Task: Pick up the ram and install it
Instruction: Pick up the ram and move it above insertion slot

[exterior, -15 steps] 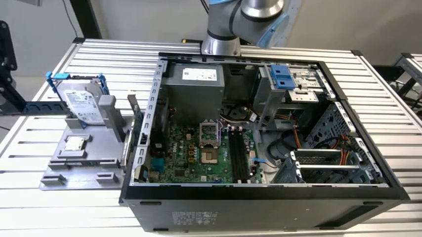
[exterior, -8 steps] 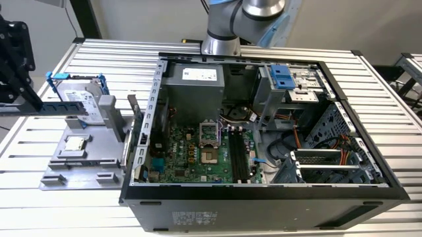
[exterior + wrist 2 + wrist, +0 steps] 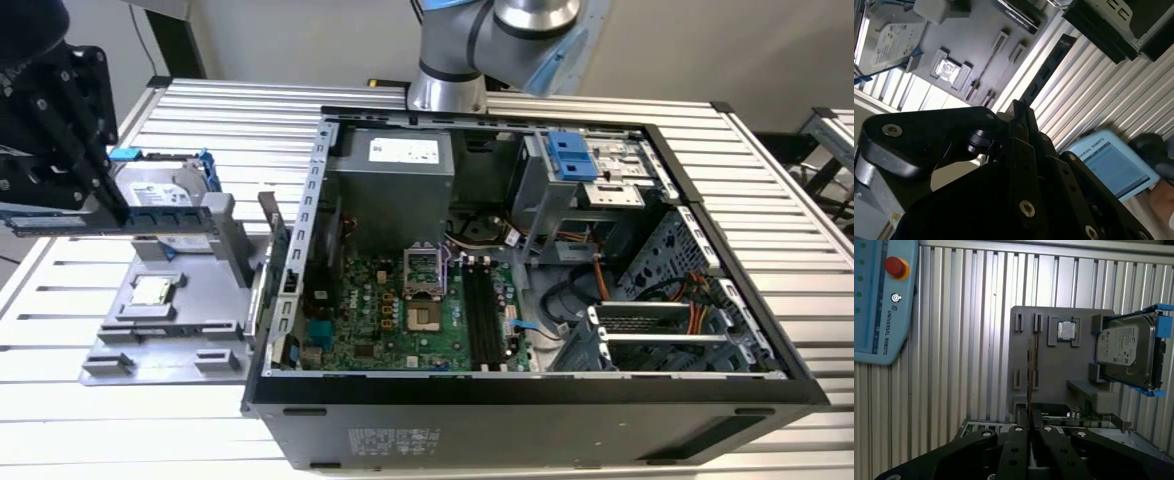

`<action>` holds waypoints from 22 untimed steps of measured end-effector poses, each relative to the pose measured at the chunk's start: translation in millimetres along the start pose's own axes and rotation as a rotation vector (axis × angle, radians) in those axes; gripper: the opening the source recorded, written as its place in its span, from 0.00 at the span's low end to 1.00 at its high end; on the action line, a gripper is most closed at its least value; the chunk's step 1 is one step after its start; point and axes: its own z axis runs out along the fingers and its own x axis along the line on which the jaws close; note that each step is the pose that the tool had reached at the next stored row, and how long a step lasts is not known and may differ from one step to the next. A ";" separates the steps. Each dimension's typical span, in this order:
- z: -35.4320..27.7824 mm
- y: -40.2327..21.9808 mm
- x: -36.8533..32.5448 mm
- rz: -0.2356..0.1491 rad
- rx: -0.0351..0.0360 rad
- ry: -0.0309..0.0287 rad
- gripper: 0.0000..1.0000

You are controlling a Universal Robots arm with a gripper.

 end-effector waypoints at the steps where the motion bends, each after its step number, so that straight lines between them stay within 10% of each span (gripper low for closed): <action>1: 0.0 -1.1 0.0 0.002 -0.0005 -0.0001 0.00; 12: 0.0 -2.3 0.1 0.020 -0.0008 -0.0002 0.00; 15: -0.1 -19.7 0.9 0.021 -0.0033 -0.0005 0.00; 22: -0.3 -37.6 1.7 0.021 -0.0085 -0.0006 0.00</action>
